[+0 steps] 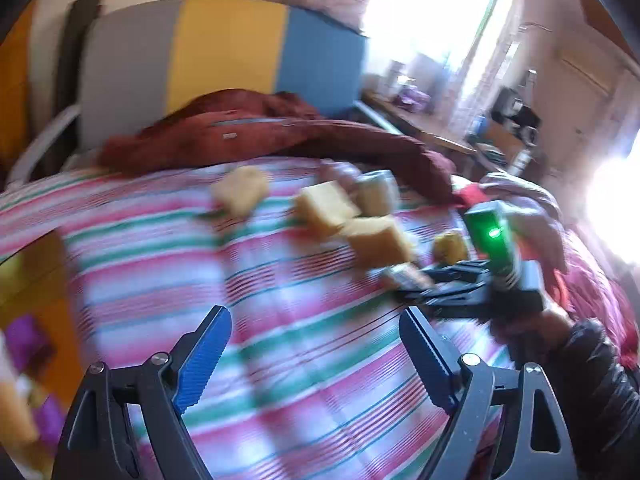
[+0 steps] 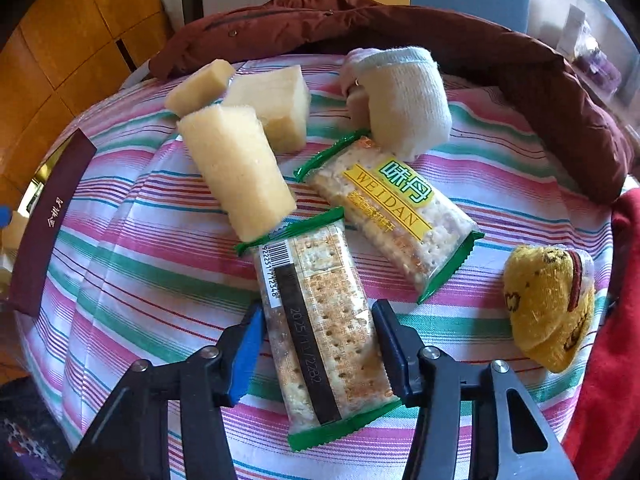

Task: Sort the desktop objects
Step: 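Grasp the yellow sponge with the left tool while the right tool grasps the cracker pack, then carry the sponge and cracker pack to the gold tray and open both tools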

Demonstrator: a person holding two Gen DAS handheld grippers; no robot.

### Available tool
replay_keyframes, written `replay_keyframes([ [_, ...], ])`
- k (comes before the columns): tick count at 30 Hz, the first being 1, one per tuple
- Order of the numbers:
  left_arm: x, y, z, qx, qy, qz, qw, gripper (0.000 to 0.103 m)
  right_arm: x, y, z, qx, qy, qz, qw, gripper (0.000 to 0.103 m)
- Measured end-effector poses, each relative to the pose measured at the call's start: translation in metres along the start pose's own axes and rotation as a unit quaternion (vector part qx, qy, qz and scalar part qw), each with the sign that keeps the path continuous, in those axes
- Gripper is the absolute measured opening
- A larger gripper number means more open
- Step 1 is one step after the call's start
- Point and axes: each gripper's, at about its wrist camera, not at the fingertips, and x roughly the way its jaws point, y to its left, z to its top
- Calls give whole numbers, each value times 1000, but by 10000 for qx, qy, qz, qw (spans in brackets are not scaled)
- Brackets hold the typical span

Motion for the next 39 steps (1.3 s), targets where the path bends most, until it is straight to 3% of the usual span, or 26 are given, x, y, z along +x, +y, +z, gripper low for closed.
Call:
replay_keyframes([
  [4,33,-19,19,170,152,-386,9990,88,1,0,2,25,-1,39,10000,54],
  [11,85,-28,39,-80,450,-802,9957,88,4,1,3,-8,-5,83,10000,57],
  [15,115,-28,44,-151,588,-926,9938,89,4,0,-1,-16,-2,101,9999,59],
  [20,142,-22,46,-392,658,-1340,9880,89,5,3,-1,-54,14,131,9999,62],
  [30,184,-10,46,-876,828,-1681,9784,89,5,5,0,-66,14,192,9998,67],
  [32,188,-12,47,-922,805,-1757,9768,87,4,5,-1,-71,5,187,9998,66],
  [34,188,-16,48,-843,762,-1790,9773,72,4,5,-1,-94,-16,133,9999,63],
  [36,185,-22,48,-669,702,-1753,9797,69,2,3,-1,-69,-45,77,9999,53],
  [39,177,-28,47,-445,615,-1594,9843,66,1,2,-1,-58,-52,96,9999,51],
])
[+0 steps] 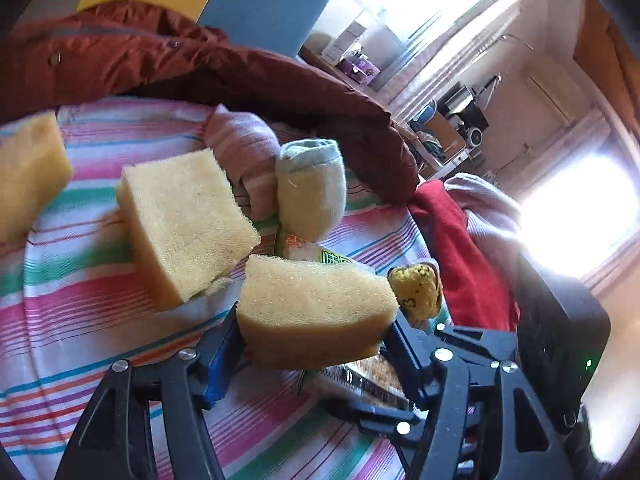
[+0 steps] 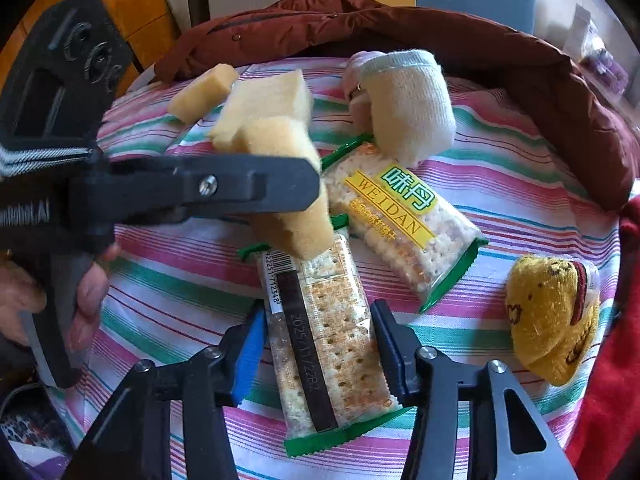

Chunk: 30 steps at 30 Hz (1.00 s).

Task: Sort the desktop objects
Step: 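Carry the sponge and cracker pack to the gold tray and open both tools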

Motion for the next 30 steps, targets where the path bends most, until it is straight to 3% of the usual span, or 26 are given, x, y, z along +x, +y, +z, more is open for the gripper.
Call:
replay_keyframes([
  [3,-14,0,-4,48,-73,145,9999,66,-1,4,0,-65,-3,-28,10000,50],
  [7,-43,10,-16,-242,-238,351,9988,66,-4,11,4,-100,-44,120,9999,50],
  [12,-91,19,-36,-384,-498,874,9942,66,-4,28,4,-281,-77,316,9991,50],
  [21,-190,23,-67,-251,-1128,1612,9801,66,-15,60,6,-444,-116,396,9982,50],
  [30,-273,48,-107,-582,-1555,2154,9623,66,-45,139,32,-929,-426,653,9926,50],
])
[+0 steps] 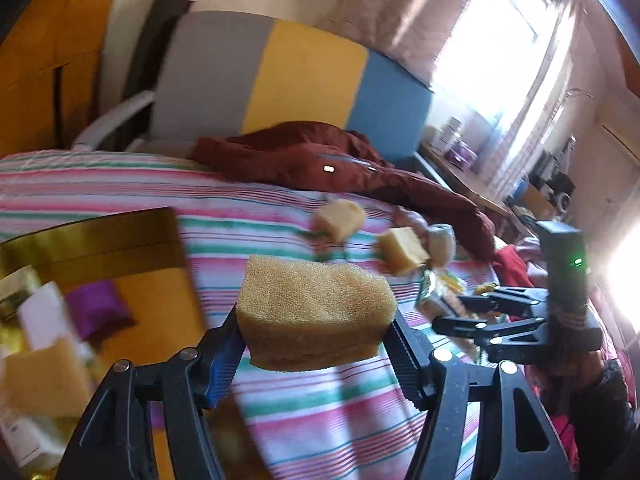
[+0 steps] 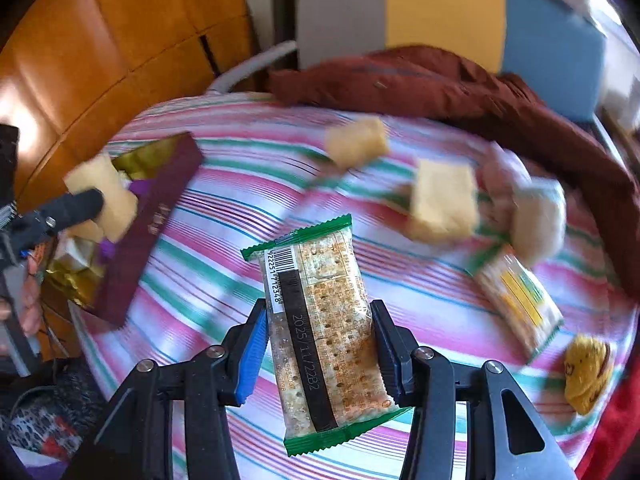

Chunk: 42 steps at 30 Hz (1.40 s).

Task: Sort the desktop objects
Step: 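Carry the sponge and cracker pack to the gold tray and open both tools, then withdraw both tools from the tray back over the bed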

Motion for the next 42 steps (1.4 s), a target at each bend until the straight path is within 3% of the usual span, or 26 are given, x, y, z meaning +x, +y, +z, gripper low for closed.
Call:
replay_keyframes([
  [11,-84,90,-32,-584,-443,818,9940,67,4,127,40,-496,-264,917,9942,50],
  [17,-102,125,-23,-823,-648,1017,9893,67,30,190,49,-415,-183,1488,9878,50],
  [21,-103,146,-15,-1129,-675,1052,9857,82,49,223,48,-211,-32,1822,9830,52],
  [24,-105,161,-12,-1391,-741,1004,9824,83,59,237,46,-158,2,1768,9841,52],
  [26,-106,167,-14,-1469,-760,1051,9806,83,62,240,44,-97,8,1748,9846,58],
  [32,-117,170,-29,-1523,-755,1167,9785,83,60,241,33,-87,21,1549,9879,61],
  [42,-129,135,-42,-796,-786,1775,9777,83,54,240,11,23,-68,1293,9916,82],
])
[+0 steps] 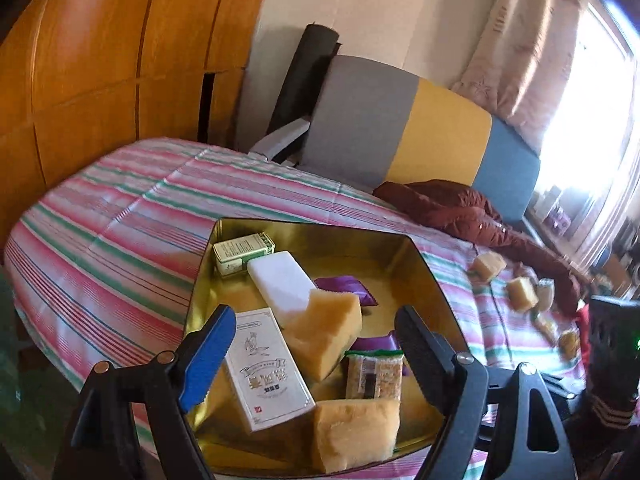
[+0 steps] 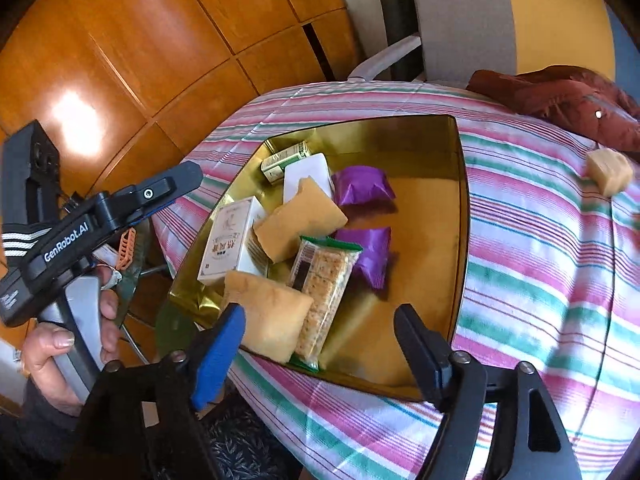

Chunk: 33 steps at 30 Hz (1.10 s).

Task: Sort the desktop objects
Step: 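Withdraw both tools from the tray back over the bed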

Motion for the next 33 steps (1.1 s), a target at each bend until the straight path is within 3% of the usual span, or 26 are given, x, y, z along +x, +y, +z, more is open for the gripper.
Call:
replay_keyframes([
  [8,-15,-29,-9,604,-144,334,9975,83,-12,-2,-10,-11,-193,-279,9994,84],
  [16,-16,-42,-20,753,-47,491,9959,83,-21,-6,-13,37,-331,-467,9984,88],
  [33,-7,-65,-35,1091,177,318,9934,83,-43,-48,-30,557,-468,-845,9938,92],
])
